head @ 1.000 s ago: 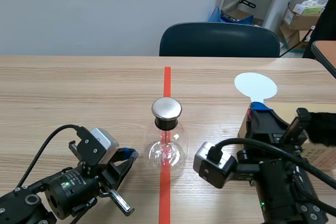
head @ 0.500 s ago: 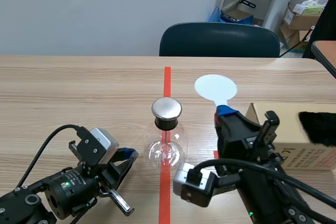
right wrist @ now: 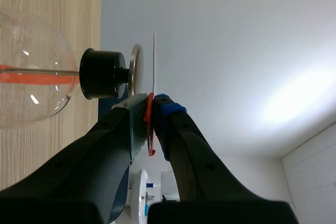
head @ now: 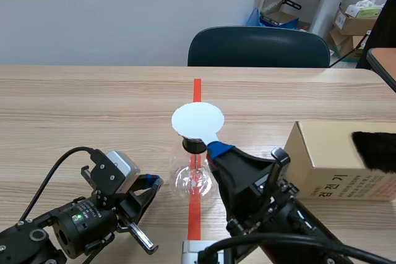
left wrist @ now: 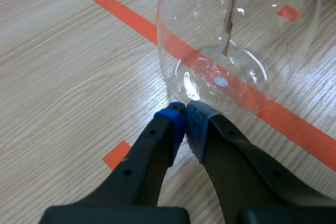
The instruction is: Do the electroscope experiment
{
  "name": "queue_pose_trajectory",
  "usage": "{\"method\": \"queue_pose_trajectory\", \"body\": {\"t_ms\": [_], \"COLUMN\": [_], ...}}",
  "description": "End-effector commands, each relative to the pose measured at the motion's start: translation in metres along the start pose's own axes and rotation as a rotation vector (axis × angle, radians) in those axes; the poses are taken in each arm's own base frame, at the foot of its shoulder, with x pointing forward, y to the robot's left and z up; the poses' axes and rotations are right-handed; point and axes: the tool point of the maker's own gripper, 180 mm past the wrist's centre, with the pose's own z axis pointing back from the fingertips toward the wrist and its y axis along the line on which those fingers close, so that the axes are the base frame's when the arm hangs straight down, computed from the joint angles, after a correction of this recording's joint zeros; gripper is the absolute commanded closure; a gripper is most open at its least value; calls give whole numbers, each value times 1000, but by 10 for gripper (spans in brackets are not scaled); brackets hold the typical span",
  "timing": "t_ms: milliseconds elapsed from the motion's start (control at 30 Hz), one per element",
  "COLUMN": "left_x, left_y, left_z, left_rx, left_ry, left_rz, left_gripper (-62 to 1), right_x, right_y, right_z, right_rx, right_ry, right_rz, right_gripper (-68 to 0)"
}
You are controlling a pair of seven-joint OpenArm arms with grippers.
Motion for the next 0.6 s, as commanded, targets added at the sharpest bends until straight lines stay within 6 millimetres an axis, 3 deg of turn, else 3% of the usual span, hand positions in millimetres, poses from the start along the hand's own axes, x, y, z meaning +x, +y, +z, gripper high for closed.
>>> {"method": "queue_pose_trajectory", "body": {"t_ms": [0,567], "left_x": [12,12], "left_y": [1,1], "left_z": [-3,-3], "left_rx": [5,5], "left_ry": [-42,-43], "left_rz": [5,4], "left_gripper": [-44,-44], "right_x": [-4,-8], "right_y": [-6,-6], "right_z": [-1,-1], "right_rx": [-19,-19], "right_ry": [-2,20], "right_rz": [24,24], "right_gripper": [-17,-17]}}
